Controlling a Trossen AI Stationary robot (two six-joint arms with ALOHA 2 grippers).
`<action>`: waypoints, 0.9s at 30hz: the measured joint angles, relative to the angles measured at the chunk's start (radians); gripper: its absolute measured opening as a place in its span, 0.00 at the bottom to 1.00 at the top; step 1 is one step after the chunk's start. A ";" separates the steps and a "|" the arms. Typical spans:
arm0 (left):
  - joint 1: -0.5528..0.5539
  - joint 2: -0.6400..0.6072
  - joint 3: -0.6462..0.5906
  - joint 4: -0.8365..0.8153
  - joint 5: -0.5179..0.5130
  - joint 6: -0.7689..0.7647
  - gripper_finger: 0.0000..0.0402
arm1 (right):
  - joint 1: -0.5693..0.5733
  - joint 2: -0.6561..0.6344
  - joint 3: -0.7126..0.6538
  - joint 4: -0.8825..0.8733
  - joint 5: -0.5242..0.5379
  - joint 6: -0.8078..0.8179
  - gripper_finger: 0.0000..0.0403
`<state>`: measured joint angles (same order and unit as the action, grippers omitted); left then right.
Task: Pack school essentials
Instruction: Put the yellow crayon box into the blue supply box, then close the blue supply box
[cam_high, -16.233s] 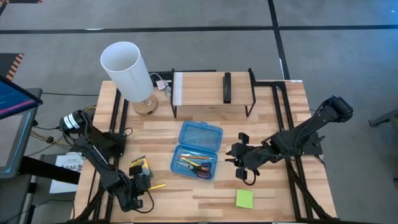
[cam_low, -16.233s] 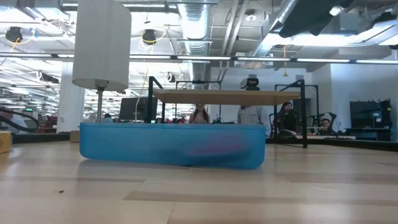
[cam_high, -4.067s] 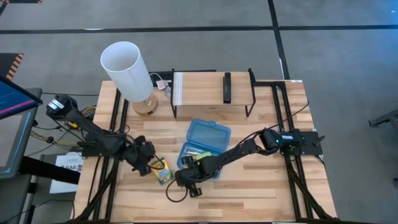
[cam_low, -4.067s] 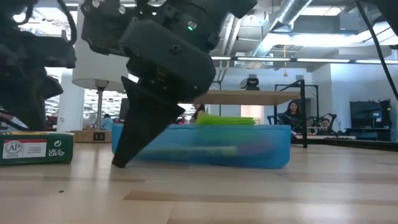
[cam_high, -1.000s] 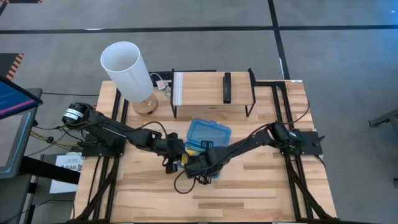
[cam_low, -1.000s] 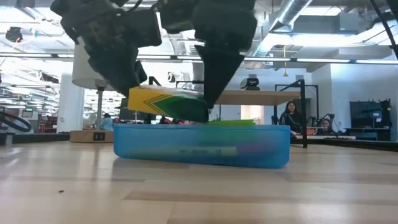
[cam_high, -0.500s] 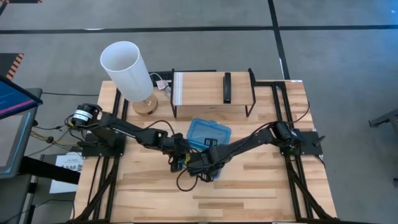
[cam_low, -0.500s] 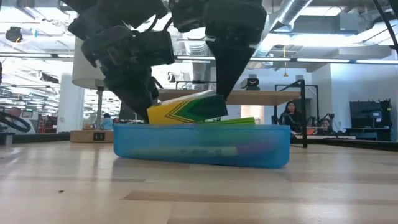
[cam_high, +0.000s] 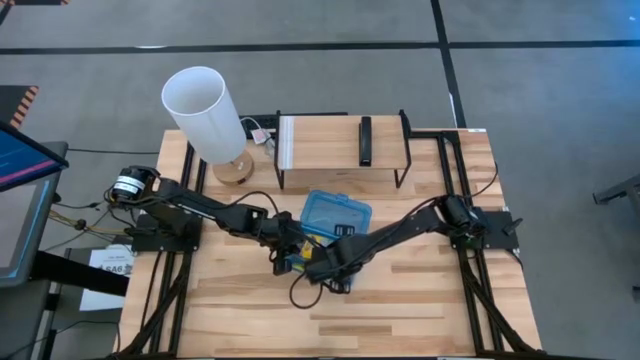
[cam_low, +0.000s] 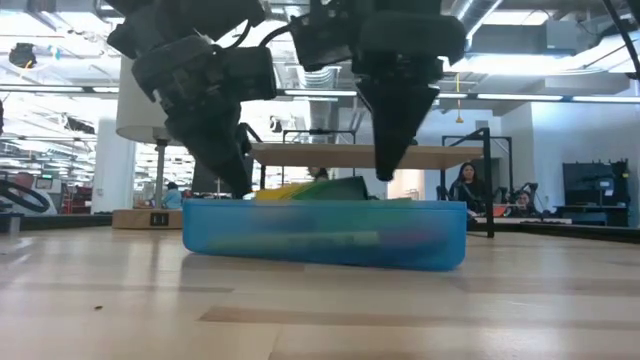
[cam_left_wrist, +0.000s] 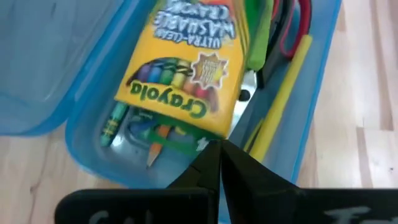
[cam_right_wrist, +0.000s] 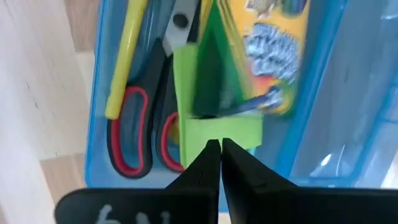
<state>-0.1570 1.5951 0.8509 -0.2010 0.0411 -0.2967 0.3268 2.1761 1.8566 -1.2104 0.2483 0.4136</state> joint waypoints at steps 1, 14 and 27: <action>0.000 -0.001 0.000 -0.006 0.000 -0.002 0.00 | 0.003 -0.001 -0.003 -0.009 -0.002 0.006 0.09; -0.001 -0.193 -0.024 -0.010 -0.032 0.125 0.00 | 0.073 -0.405 -0.437 0.366 0.094 0.067 0.01; 0.220 -0.376 -0.291 0.268 0.030 0.179 0.00 | 0.006 -0.861 -1.142 0.919 0.203 0.238 0.02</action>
<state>0.0627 1.2190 0.5603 0.0668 0.0714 -0.1182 0.3328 1.3151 0.7146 -0.2916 0.4515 0.6514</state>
